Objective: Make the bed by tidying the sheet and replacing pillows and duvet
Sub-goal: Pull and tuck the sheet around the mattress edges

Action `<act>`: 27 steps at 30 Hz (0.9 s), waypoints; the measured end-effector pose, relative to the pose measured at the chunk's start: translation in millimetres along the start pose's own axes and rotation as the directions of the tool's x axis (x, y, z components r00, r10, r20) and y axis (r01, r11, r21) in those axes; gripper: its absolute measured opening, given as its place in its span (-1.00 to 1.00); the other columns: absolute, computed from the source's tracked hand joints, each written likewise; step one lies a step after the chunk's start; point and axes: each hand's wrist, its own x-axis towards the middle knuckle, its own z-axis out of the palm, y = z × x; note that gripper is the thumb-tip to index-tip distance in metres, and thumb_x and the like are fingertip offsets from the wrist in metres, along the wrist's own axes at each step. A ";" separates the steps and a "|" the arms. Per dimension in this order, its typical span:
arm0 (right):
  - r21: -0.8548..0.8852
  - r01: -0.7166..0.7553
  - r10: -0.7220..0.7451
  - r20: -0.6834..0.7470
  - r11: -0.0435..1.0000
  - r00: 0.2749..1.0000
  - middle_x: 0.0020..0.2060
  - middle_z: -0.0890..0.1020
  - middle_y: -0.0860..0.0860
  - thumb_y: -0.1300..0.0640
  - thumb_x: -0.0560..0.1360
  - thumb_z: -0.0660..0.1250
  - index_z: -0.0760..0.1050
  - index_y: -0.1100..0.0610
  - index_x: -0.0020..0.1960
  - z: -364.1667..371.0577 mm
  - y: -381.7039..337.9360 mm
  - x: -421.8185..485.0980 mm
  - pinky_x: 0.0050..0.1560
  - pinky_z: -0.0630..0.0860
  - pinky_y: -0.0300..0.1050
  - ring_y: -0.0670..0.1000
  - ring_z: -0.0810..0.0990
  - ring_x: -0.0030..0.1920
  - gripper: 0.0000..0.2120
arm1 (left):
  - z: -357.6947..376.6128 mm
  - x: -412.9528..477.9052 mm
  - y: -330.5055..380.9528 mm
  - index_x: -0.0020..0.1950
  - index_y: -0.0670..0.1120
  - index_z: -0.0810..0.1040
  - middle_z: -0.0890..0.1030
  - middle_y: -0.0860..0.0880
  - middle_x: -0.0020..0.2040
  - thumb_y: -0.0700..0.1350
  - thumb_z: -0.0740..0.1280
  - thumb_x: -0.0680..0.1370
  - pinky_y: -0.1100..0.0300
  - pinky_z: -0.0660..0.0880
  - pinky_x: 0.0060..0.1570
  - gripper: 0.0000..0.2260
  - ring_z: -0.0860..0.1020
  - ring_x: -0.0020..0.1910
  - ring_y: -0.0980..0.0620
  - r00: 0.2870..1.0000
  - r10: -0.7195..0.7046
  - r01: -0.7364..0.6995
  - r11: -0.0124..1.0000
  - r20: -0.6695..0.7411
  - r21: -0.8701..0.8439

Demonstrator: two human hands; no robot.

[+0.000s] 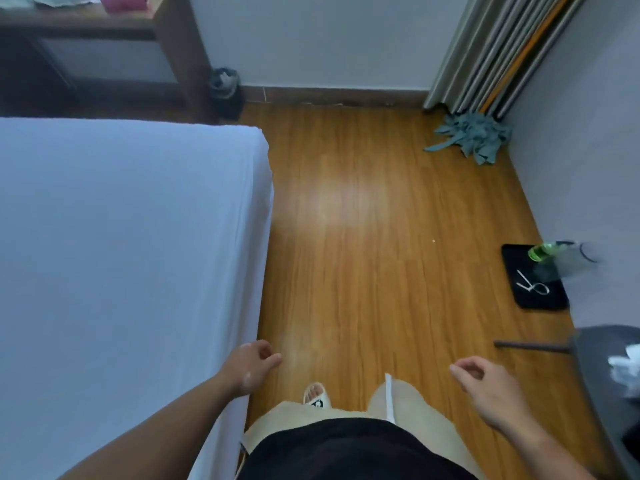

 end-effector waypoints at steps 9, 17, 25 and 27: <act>-0.051 -0.083 0.088 0.085 0.995 0.993 -0.18 0.68 -0.11 -0.10 0.53 0.40 0.62 -0.02 -0.07 -23.1 -116.4 197.1 0.00 0.54 -0.04 -0.08 0.62 -0.12 -0.84 | -167.2 175.9 115.8 0.19 0.02 0.57 0.62 0.04 0.09 0.19 0.25 0.64 0.12 0.59 0.11 -0.70 0.61 0.03 0.06 0.993 0.020 -0.030 0.995 -0.119 -0.090; -0.232 0.272 -0.214 0.248 0.934 0.945 -0.10 0.62 -0.18 -0.12 0.58 0.32 0.53 -0.13 -0.07 -91.4 -360.5 399.7 -0.09 0.48 -0.18 -0.14 0.57 -0.08 -0.90 | -269.0 267.7 160.1 0.09 0.04 0.58 0.65 0.08 -0.04 0.13 0.29 0.63 0.15 0.59 -0.01 -0.80 0.65 -0.11 0.10 0.959 -0.219 0.163 0.945 -0.177 -0.285; -0.196 0.418 -0.380 0.204 0.887 0.902 -0.14 0.62 -0.20 -0.10 0.58 0.34 0.55 -0.14 -0.05 -129.5 -572.3 544.2 -0.11 0.55 -0.20 -0.18 0.58 -0.10 -0.93 | -380.5 403.1 220.3 -0.01 0.04 0.61 0.68 0.04 -0.12 0.08 0.30 0.62 0.07 0.62 0.03 -0.84 0.65 -0.11 0.04 0.950 -0.279 0.192 0.874 -0.139 -0.446; -0.213 0.389 -0.352 0.194 0.896 0.916 -0.14 0.61 -0.23 -0.10 0.58 0.34 0.53 -0.17 -0.06 -129.7 -600.9 576.2 -0.11 0.54 -0.25 -0.20 0.58 -0.09 -0.95 | -419.0 448.2 235.4 -0.02 0.04 0.62 0.68 0.03 -0.11 0.07 0.30 0.61 0.05 0.61 0.06 -0.84 0.65 -0.10 0.04 0.955 -0.274 0.192 0.866 -0.117 -0.461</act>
